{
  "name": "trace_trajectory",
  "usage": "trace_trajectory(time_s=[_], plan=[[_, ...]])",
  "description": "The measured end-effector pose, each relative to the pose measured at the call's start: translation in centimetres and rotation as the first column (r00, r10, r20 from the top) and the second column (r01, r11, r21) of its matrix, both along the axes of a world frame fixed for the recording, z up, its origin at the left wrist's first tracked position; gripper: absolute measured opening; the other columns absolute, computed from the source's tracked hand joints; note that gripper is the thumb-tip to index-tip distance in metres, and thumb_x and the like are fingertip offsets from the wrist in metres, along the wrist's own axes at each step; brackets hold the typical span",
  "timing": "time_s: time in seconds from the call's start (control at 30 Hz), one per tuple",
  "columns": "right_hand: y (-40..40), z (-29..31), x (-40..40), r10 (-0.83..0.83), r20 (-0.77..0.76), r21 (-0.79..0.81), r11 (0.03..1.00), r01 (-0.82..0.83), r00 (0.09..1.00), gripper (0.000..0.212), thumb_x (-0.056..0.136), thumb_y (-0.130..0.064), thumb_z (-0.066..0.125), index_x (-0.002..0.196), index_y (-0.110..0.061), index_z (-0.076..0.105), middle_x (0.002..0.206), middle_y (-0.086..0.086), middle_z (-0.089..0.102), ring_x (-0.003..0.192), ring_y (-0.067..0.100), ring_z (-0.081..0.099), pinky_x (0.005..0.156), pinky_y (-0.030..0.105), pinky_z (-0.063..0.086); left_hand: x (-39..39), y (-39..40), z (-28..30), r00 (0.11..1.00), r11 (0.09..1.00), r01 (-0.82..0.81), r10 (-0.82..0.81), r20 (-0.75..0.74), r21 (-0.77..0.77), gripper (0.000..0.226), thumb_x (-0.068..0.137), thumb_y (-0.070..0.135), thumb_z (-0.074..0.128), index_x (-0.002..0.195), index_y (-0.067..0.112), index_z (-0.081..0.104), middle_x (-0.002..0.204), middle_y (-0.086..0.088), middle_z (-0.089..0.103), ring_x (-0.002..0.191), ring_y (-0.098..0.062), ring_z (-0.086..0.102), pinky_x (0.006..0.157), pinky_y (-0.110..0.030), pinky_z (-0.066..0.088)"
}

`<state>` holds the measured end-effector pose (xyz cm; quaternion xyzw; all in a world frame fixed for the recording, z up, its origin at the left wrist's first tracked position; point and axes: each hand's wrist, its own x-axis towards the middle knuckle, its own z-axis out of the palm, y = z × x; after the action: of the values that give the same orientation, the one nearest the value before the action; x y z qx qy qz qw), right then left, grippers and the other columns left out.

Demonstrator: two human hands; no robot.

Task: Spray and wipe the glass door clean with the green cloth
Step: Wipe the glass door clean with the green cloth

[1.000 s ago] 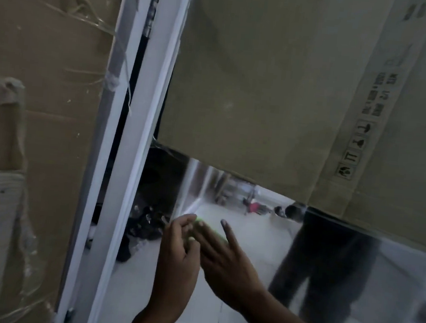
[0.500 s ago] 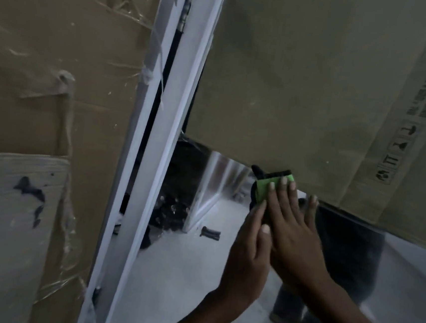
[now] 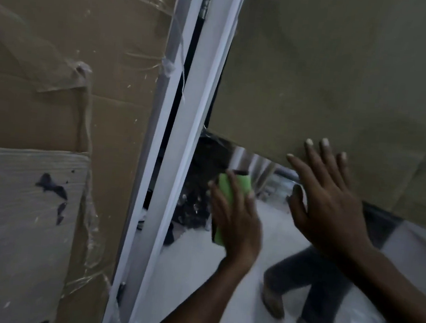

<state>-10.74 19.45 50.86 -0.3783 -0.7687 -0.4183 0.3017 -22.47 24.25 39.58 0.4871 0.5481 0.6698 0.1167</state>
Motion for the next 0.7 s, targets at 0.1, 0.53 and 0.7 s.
trace_trajectory(time_s=[0.1, 0.53, 0.7], plan=[[1.2, -1.8, -0.5, -0.075, 0.089, 0.014, 0.997, 0.074, 0.993, 0.060, 0.092, -0.021, 0.050, 0.150, -0.007, 0.046, 0.164, 0.021, 0.023, 0.157, 0.036, 0.011, 0.126, 0.059, 0.012, -3.3, 1.7, -5.7, 0.951, 0.971, 0.037, 0.038, 0.305, -0.237, 0.057, 0.104, 0.051, 0.015, 0.151, 0.038, -0.015, 0.168, -0.003, -0.006, 0.154, -0.030, 0.002, 0.122, -0.057, 0.013], [2.6, -3.2, 0.3, -0.182, 0.216, 0.144, 0.978, 0.153, 0.959, 0.066, 0.095, -0.030, 0.042, 0.157, -0.008, 0.033, 0.167, 0.021, 0.017, 0.157, 0.035, 0.012, 0.126, 0.057, 0.011, -5.5, 3.6, -1.1, 0.985, 0.984, -0.063, 0.088, -0.151, 0.164, 0.053, 0.105, 0.047, 0.007, 0.156, 0.041, -0.008, 0.167, 0.001, -0.015, 0.154, -0.020, -0.012, 0.125, -0.050, 0.010], [2.5, -3.3, 0.2, -0.220, 0.235, 0.169, 0.968, 0.183, 0.947, 0.070, 0.093, -0.033, 0.043, 0.156, -0.003, 0.033, 0.166, 0.025, 0.015, 0.156, 0.039, 0.010, 0.125, 0.060, 0.010, -8.1, 4.8, -7.9, 0.989, 0.989, -0.147, 0.146, 0.023, 0.027, 0.056, 0.105, 0.048, 0.015, 0.157, 0.029, 0.008, 0.166, 0.000, 0.012, 0.152, -0.019, 0.018, 0.116, -0.042, 0.035]])
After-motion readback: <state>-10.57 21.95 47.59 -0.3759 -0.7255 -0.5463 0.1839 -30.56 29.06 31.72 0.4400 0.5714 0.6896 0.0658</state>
